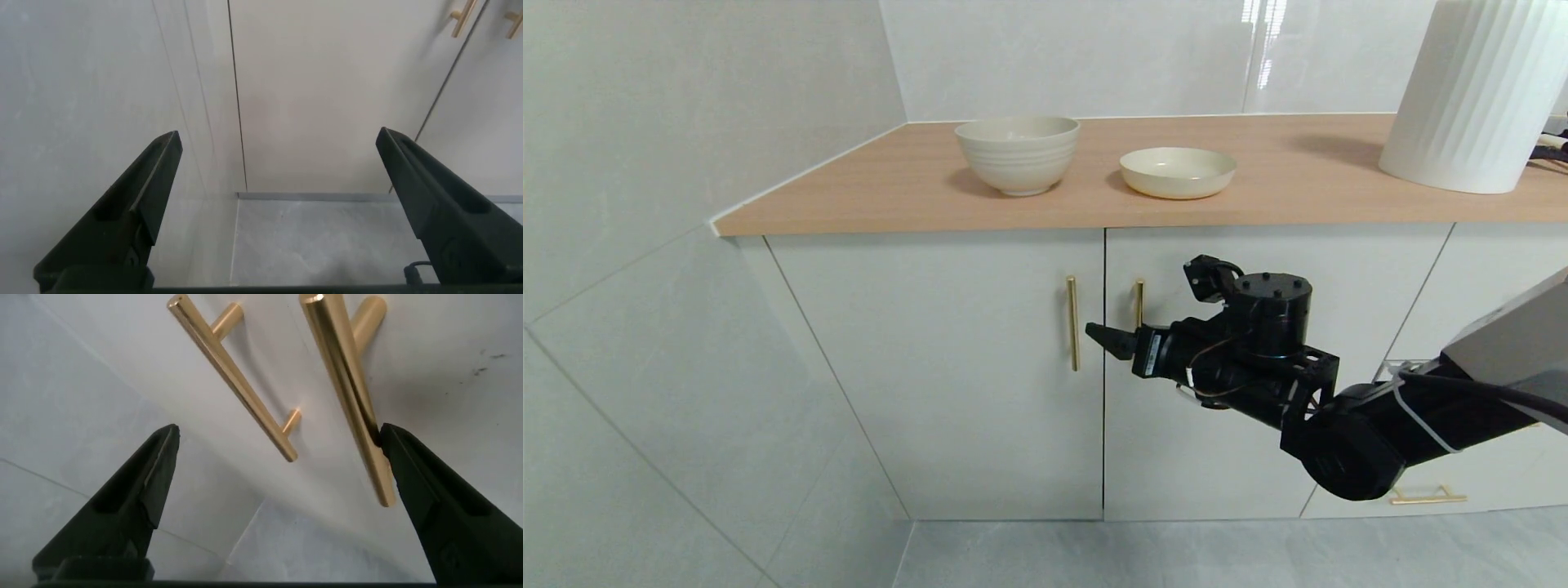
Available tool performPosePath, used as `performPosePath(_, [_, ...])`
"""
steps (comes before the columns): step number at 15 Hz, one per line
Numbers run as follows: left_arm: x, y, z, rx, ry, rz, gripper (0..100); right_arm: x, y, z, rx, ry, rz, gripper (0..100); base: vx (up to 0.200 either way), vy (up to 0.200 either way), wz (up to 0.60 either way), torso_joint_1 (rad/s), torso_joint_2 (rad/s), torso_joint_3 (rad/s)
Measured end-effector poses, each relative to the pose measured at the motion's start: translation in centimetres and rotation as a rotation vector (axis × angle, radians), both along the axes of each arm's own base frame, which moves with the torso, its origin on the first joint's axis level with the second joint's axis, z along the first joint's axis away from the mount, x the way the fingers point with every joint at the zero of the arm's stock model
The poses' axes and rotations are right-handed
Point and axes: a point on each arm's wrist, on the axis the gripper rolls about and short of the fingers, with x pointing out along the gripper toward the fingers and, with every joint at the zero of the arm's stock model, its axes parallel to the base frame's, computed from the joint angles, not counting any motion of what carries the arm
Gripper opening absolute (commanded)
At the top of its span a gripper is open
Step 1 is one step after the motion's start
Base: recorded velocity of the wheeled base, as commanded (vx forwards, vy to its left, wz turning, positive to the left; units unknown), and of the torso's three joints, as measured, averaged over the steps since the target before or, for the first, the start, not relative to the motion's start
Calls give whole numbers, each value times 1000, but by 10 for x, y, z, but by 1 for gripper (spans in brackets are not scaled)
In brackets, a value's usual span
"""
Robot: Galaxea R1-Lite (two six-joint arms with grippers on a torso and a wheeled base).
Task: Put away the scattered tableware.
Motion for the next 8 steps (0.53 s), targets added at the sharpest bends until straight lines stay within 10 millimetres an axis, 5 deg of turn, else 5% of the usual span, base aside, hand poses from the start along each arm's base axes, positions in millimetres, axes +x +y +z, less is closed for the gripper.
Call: performPosePath(8, [0, 0, 0, 0, 0, 0, 100, -43, -21, -1, -15, 64, 231, 100, 0, 0, 0, 0, 0, 0])
